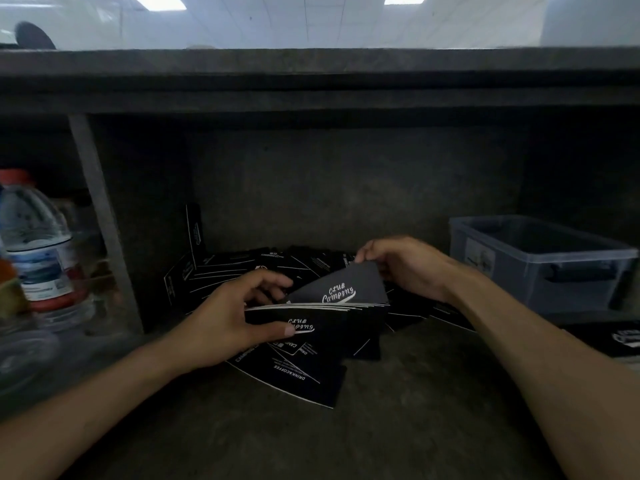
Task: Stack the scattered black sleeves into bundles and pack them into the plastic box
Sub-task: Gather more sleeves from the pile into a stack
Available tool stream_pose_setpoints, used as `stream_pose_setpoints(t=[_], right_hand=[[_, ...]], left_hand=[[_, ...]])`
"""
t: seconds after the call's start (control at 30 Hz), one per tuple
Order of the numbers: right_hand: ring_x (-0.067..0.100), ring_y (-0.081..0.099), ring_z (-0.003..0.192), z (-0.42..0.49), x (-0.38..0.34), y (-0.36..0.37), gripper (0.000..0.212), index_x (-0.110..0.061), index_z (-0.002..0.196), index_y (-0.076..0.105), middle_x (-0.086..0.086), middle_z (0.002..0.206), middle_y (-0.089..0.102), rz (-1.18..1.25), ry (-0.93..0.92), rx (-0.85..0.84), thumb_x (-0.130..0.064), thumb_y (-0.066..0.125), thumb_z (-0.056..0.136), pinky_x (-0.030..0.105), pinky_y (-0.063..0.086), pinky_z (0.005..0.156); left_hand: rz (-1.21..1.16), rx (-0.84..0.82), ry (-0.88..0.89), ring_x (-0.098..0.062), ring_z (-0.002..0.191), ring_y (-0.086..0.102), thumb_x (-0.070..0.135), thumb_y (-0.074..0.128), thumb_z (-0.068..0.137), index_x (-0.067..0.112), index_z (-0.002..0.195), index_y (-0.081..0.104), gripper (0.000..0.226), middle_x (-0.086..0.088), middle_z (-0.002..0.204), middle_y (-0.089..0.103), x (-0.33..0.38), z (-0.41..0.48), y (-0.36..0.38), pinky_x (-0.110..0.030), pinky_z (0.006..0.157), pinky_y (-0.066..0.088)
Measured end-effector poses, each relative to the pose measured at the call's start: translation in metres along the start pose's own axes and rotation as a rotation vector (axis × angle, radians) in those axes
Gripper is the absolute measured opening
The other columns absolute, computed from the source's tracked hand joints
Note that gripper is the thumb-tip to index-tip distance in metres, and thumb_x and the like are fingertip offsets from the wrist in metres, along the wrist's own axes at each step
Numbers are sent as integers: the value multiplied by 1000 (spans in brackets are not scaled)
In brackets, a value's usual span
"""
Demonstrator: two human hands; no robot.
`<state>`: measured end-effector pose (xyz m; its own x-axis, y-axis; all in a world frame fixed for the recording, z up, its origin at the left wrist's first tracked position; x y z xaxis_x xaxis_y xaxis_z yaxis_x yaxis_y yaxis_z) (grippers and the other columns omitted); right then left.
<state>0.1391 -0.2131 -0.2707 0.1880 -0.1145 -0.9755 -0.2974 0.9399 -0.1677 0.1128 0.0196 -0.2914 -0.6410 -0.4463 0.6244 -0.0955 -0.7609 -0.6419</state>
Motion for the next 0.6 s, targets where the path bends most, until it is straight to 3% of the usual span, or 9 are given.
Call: stream_pose_setpoints(t=[0.13,0.27,0.33,0.43,0.5,0.57,0.6], right_hand=[[21,70,96,-1,5,15,16,-8,93,70,12,97,75,-155,1,-117,4,60,89,29,54,86],[24,73,94,9,-4,-6,24,-12,97,71,8,99,76,-62,-85,180,3,53,93,33,55,84],[11,66,112,11,-3,-14,40,-23,107,72,-3,118,72,-261,-126,248,6,49,93,29,48,95],[-1,44,131,15,22,-3,56,-32,118,69,-12,139,56,-667,-54,65,9,45,89,23,28,115],[3,57,120,15,25,-7,47,-36,109,73,-8,129,65,-805,-16,73,0,51,89,25,40,110],[-1,64,89,12,14,-13,28,-34,103,76,-9,105,73,-923,-9,145,-16,60,90,17,50,86],[-1,63,83,10,9,-15,21,-31,102,78,-10,98,73,-960,-29,169,-22,63,90,18,51,81]], left_hand=[[-25,-47,10,-6,97,70,28,83,76,31,112,67,39,13,104,71,6,-1,4,-22,85,57],[-37,-111,6,-5,86,72,21,78,83,23,104,71,23,8,99,75,12,-2,8,-17,70,56],[-45,-113,5,-6,86,73,21,78,83,22,103,72,21,7,98,76,13,-3,8,-19,72,57],[-38,-92,-6,-7,89,73,23,78,82,21,99,72,18,6,95,77,12,-4,7,-27,81,59],[-32,-77,-5,-7,88,73,24,79,81,22,97,71,18,6,94,77,11,-3,6,-28,81,59],[-18,-69,9,-9,89,72,25,80,81,23,98,71,19,6,95,75,12,-3,5,-28,80,59],[-13,-69,16,-9,89,72,26,80,81,23,98,70,20,6,96,75,12,-3,5,-28,80,59]])
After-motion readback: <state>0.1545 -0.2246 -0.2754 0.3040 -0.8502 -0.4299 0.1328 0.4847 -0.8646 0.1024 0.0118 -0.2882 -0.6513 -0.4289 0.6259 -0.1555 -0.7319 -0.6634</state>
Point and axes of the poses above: each hand's wrist, its own z-axis towards the middle knuckle, its own y-axis out of the palm, x = y × z, the point moved 8 cm from there along z, towards the middle knuckle
